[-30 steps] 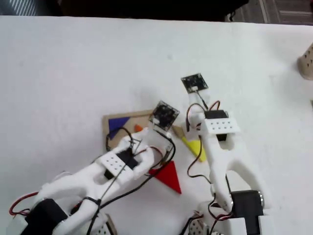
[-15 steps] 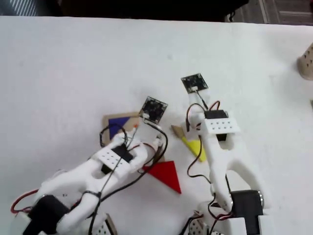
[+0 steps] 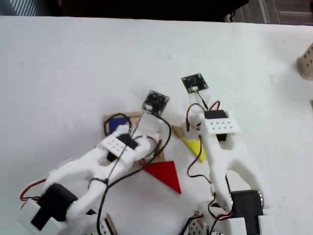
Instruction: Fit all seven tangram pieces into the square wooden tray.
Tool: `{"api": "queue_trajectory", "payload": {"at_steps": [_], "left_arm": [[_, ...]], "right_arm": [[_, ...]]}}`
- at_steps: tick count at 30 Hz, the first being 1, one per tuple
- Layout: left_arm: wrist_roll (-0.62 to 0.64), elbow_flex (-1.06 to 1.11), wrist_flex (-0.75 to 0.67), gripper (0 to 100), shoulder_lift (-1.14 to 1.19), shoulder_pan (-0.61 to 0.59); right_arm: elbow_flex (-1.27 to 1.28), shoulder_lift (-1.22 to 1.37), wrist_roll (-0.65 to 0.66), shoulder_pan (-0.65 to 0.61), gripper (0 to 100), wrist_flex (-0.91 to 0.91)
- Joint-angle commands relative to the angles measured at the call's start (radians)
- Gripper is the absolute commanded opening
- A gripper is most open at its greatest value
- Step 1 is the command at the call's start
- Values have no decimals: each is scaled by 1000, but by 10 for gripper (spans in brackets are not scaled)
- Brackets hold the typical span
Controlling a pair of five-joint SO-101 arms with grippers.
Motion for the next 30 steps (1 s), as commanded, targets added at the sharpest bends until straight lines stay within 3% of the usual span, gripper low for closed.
{"api": "queue_trajectory", "payload": {"at_steps": [1, 7, 23, 28, 30], "left_arm": [[3, -38, 124, 23, -8, -101], [2, -35, 166, 23, -50, -203], [-83, -41, 183, 23, -64, -194], [-89, -6, 265, 23, -228, -173], [-153, 57, 264, 23, -317, -150]], "right_arm": [[-41, -4, -8, 4, 17, -31], [-41, -4, -8, 2, 17, -35], [-43, -4, -2, 7, 17, -36], [-43, -4, -2, 5, 17, -36], [-43, -4, -2, 4, 17, -36]]}}
